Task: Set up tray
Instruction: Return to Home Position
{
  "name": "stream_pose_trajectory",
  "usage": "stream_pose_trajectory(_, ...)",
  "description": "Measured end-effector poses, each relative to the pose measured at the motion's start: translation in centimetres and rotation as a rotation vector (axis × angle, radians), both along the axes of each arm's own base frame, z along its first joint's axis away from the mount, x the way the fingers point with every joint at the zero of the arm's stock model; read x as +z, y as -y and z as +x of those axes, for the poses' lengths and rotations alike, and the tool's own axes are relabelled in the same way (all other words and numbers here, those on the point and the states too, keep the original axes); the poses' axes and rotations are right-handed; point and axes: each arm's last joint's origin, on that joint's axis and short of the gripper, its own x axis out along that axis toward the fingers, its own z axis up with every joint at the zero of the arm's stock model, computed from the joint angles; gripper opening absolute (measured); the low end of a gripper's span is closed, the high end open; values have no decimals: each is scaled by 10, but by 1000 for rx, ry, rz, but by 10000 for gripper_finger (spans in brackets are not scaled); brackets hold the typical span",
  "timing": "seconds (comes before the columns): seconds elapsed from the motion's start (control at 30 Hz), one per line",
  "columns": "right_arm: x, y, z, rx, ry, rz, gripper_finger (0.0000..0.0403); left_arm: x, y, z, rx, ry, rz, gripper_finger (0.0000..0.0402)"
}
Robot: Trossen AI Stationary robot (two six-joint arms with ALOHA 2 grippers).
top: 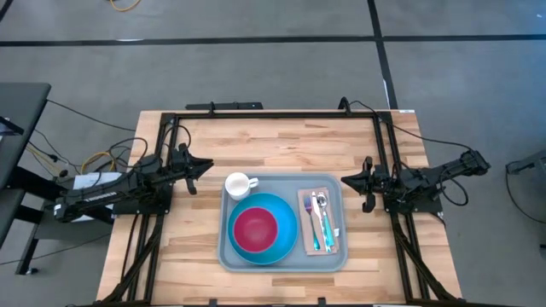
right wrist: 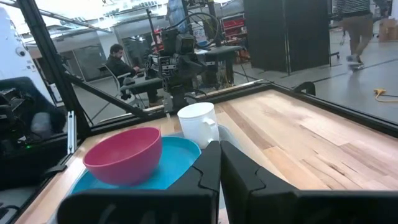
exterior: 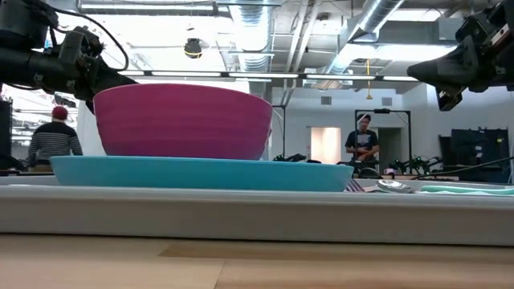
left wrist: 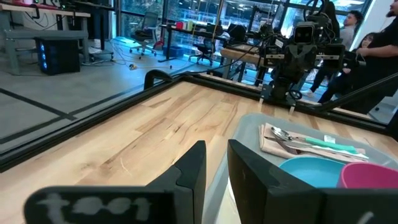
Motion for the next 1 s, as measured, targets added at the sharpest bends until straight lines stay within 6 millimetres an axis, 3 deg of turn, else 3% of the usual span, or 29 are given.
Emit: stream_pose_trajectory(1.0,0,0,0,0,0,0,0,0,0,0,-1,1,-6,54)
